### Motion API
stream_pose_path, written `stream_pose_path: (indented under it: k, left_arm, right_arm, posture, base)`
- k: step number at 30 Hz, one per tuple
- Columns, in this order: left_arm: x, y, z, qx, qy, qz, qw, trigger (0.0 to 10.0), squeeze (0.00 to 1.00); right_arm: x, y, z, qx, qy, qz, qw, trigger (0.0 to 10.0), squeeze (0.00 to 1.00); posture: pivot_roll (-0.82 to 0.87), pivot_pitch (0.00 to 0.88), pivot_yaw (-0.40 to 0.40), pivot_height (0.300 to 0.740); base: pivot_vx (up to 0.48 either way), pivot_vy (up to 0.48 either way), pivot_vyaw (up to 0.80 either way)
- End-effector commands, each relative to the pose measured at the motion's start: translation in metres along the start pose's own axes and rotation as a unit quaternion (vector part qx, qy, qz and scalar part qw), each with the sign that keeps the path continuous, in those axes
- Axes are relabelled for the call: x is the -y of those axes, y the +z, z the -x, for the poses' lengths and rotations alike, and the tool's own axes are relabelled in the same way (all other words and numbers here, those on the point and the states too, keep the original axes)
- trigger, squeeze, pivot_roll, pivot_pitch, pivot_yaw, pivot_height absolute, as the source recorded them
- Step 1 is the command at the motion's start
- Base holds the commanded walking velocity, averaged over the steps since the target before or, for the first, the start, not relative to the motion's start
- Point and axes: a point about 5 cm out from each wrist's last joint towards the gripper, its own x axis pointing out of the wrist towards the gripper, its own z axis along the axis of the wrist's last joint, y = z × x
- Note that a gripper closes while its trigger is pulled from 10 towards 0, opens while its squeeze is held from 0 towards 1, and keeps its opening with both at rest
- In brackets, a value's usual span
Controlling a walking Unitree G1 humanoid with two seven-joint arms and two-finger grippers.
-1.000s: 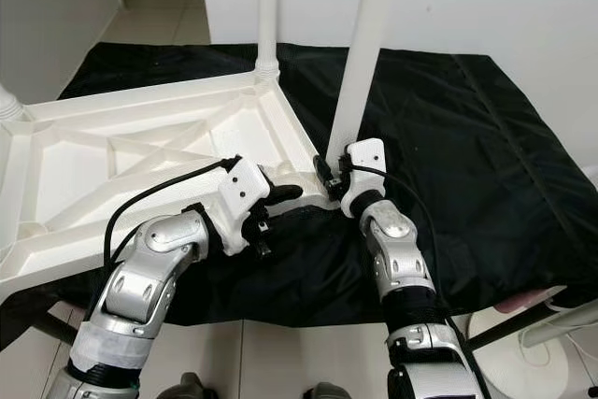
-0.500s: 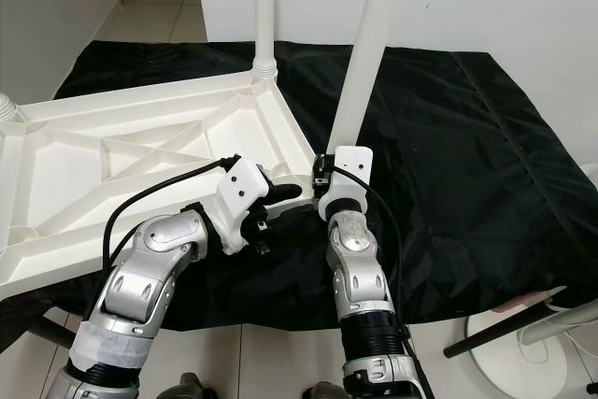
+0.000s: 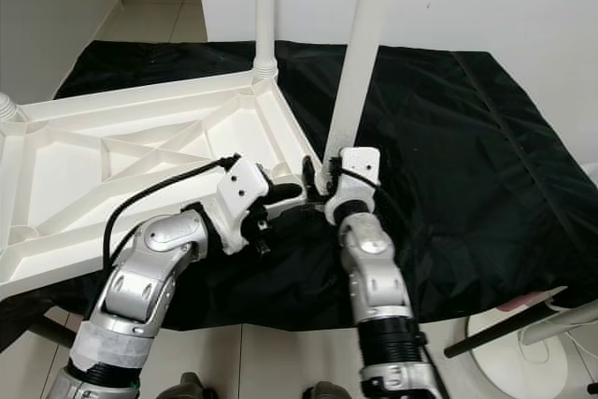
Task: Building children table
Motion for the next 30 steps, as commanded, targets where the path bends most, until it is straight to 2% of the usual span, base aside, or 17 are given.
stream_pose_path:
  k: [1,2,3,7,10,12,13,15,20,22,23,24,30]
  left_arm:
    - [-0.006,0.001,0.0,-0.003,0.077,-0.003,0.997,10.0,0.0]
    - [-0.006,0.001,0.0,-0.003,0.077,-0.003,0.997,10.0,0.0]
    - [-0.006,0.001,0.0,-0.002,0.077,-0.002,0.997,10.0,0.0]
    - [-0.007,0.001,0.0,-0.002,0.078,-0.003,0.997,10.0,0.0]
    - [-0.008,0.002,0.0,0.0,0.08,-0.004,0.997,10.0,0.0]
    - [-0.008,0.003,0.0,0.001,0.08,-0.004,0.997,10.0,0.0]
    - [-0.008,0.003,-0.001,0.001,0.079,-0.005,0.997,10.0,0.0]
    - [-0.009,0.003,-0.001,0.001,0.079,-0.005,0.997,10.0,0.0]
    - [-0.01,0.004,-0.002,0.002,0.079,-0.006,0.997,10.0,0.0]
    - [-0.01,0.004,-0.002,0.002,0.079,-0.006,0.997,10.0,0.0]
    - [-0.01,0.005,-0.002,0.003,0.079,-0.007,0.997,10.0,0.0]
    - [-0.01,0.005,-0.002,0.003,0.08,-0.007,0.997,10.0,0.0]
    - [-0.009,0.005,-0.001,0.003,0.083,-0.006,0.997,10.0,0.0]
  right_arm:
    - [0.009,0.0,-0.002,-0.004,0.054,0.017,0.998,10.0,0.0]
    - [0.009,0.0,-0.002,-0.004,0.054,0.017,0.998,10.0,0.0]
    - [0.017,-0.001,-0.001,-0.008,0.103,0.045,0.994,10.0,0.0]
    - [0.021,-0.001,-0.002,-0.011,0.12,0.052,0.991,10.0,0.0]
    - [0.026,-0.004,-0.008,-0.023,0.175,0.068,0.982,10.0,0.0]
    - [0.026,-0.005,-0.01,-0.024,0.187,0.071,0.979,10.0,0.0]
    - [0.023,-0.004,-0.015,-0.024,0.219,0.076,0.972,10.0,0.0]
    - [0.021,-0.003,-0.018,-0.022,0.233,0.081,0.969,10.0,0.0]
    - [0.017,-0.005,-0.027,-0.035,0.254,0.083,0.963,10.0,0.0]
    - [0.015,-0.007,-0.028,-0.04,0.258,0.085,0.962,9.6,0.0]
    - [0.015,-0.009,-0.029,-0.044,0.261,0.089,0.96,6.5,0.0]
    - [0.015,-0.012,-0.03,-0.053,0.261,0.089,0.96,0.0,0.0]
    - [0.02,-0.022,-0.027,-0.075,0.261,0.078,0.959,0.0,0.0]
  posture:
    - [-0.04,0.006,-0.016,0.74]
    - [-0.04,0.006,-0.016,0.74]
    - [-0.04,0.004,-0.018,0.74]
    - [-0.04,0.004,-0.018,0.74]
    - [-0.04,0.002,-0.016,0.74]
    - [-0.04,0.002,-0.016,0.74]
    - [-0.04,0.0,-0.01,0.74]
    - [-0.04,0.0,-0.01,0.74]
    - [-0.04,0.0,-0.008,0.74]
    - [-0.04,0.0,-0.008,0.74]
    - [-0.03,0.0,-0.009,0.74]
    - [-0.03,0.0,-0.011,0.74]
    - [-0.02,0.0,-0.018,0.74]
  base:
    - [0.0,0.0,0.0]
    - [0.0,0.0,0.0]
    - [0.0,0.0,0.0]
    - [0.0,0.0,0.0]
    - [0.0,0.0,0.0]
    - [0.0,0.0,0.0]
    - [0.0,0.0,0.0]
    - [0.0,0.0,0.0]
    - [0.0,0.0,0.0]
    - [0.0,0.0,0.0]
    - [0.0,0.0,0.0]
    - [0.0,0.0,0.0]
    - [0.0,0.0,0.0]
